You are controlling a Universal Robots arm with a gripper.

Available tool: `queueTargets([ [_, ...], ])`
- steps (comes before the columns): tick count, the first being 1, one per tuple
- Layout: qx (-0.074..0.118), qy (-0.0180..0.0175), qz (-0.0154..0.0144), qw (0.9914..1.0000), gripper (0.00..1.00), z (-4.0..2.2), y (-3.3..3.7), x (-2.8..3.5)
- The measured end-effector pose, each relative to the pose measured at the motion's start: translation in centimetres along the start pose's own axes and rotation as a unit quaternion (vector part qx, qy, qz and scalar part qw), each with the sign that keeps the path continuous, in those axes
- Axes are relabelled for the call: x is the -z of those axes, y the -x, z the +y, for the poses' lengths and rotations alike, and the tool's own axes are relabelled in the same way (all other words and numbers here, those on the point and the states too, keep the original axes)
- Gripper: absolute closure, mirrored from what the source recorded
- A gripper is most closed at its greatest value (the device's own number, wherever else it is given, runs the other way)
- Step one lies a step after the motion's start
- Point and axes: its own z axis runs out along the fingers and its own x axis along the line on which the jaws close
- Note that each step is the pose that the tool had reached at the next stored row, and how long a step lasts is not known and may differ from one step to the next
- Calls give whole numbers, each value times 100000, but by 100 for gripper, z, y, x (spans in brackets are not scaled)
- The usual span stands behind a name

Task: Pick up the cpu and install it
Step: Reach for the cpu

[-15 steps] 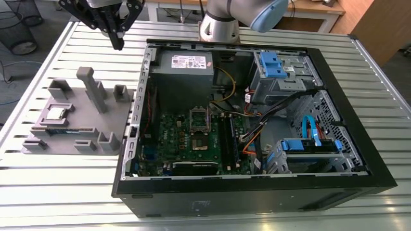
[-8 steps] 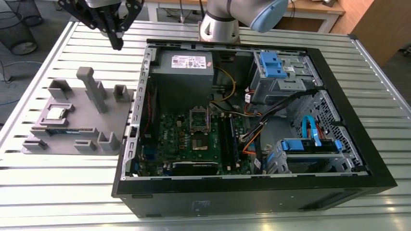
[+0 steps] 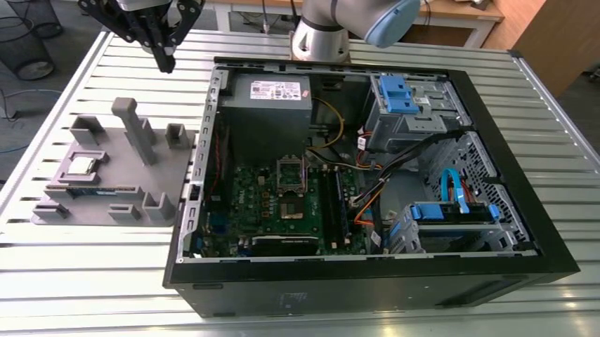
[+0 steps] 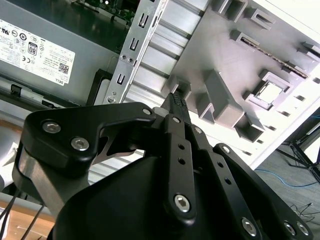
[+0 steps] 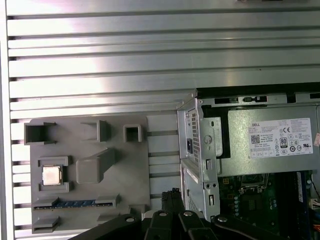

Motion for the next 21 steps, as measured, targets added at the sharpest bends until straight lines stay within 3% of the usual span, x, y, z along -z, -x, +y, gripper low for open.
queueTargets([
  [9,-9,7,-11,100000,89,-1,-9,-5],
  [16,3,-2,-1,100000,89,-10,-123,-22],
  [21,-2,2,-9,100000,89,-21,-248,-43],
])
